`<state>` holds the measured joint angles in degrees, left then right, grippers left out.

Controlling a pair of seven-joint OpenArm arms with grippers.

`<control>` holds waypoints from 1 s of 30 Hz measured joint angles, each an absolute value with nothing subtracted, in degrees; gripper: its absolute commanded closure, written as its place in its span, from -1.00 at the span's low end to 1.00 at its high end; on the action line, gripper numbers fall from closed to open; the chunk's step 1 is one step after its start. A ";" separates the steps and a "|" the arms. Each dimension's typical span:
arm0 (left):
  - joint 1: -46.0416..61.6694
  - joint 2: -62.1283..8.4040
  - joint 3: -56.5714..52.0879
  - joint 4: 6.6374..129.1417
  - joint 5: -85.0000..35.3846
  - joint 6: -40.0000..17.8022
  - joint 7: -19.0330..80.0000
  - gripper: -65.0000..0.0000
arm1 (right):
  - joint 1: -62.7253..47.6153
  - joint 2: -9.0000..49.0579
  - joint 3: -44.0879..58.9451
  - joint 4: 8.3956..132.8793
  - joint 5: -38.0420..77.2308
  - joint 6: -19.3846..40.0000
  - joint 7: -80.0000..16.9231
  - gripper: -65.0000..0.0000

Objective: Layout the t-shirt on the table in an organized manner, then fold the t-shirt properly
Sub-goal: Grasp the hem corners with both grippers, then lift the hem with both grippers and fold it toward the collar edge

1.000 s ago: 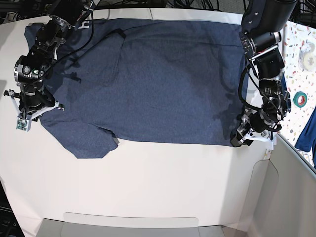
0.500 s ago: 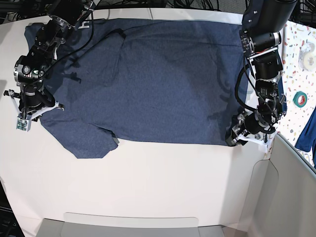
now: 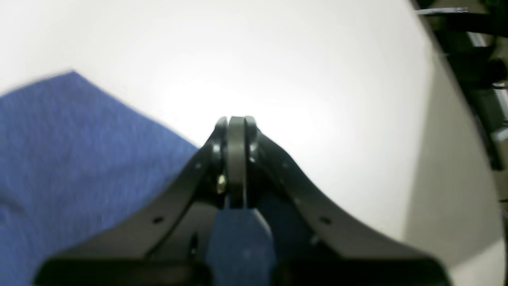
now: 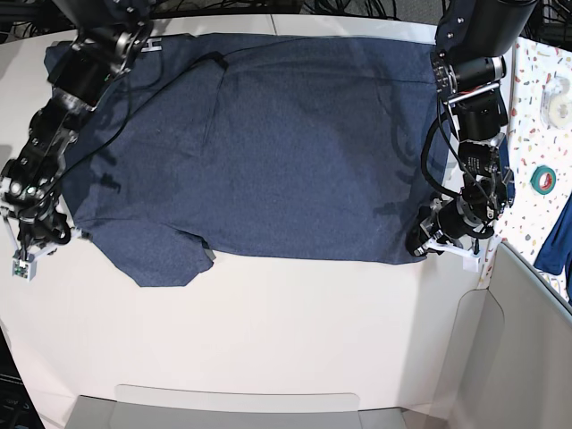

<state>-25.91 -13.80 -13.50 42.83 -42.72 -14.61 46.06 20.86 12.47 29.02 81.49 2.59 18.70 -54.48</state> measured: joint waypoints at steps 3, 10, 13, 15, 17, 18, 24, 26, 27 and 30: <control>-25.91 -13.80 -13.50 42.83 -42.74 -14.61 45.98 1.00 | 23.16 17.08 28.84 72.07 9.72 18.57 -54.37 0.45; -25.89 -13.80 -13.50 42.83 -42.68 -14.59 45.98 1.00 | 23.31 21.12 28.80 57.04 22.13 18.76 -54.17 0.05; -25.89 -13.80 -13.50 42.83 -42.70 -14.59 45.95 1.00 | 24.01 22.15 28.64 53.04 25.65 25.32 -53.32 0.00; -25.82 -13.80 -13.50 42.83 -42.70 -14.61 45.98 1.00 | 25.15 23.03 28.64 50.35 25.98 28.53 -53.17 0.00; -25.54 -13.56 -13.50 42.83 -42.70 -14.61 45.80 1.00 | 25.61 23.16 28.64 49.23 26.02 29.80 -52.69 0.00; -25.43 -13.34 -13.50 42.83 -42.72 -14.61 45.69 1.00 | 25.74 23.16 28.64 49.01 26.13 29.82 -52.66 0.00; -25.28 -13.17 -13.50 42.85 -42.89 -14.66 45.21 1.00 | 26.44 22.96 24.67 46.83 26.57 29.89 -48.69 0.00; -25.26 -13.04 -13.50 42.85 -42.89 -14.70 44.99 1.00 | 28.42 22.81 21.43 44.03 26.72 29.91 -47.42 0.00; -25.23 -13.02 -13.50 42.87 -42.92 -14.79 45.04 1.00 | 29.10 22.57 19.81 42.94 27.24 29.91 -46.48 0.00; -25.26 -12.99 -13.50 42.87 -42.89 -14.83 45.28 1.00 | 29.21 21.34 17.17 42.30 28.23 30.39 -43.83 0.00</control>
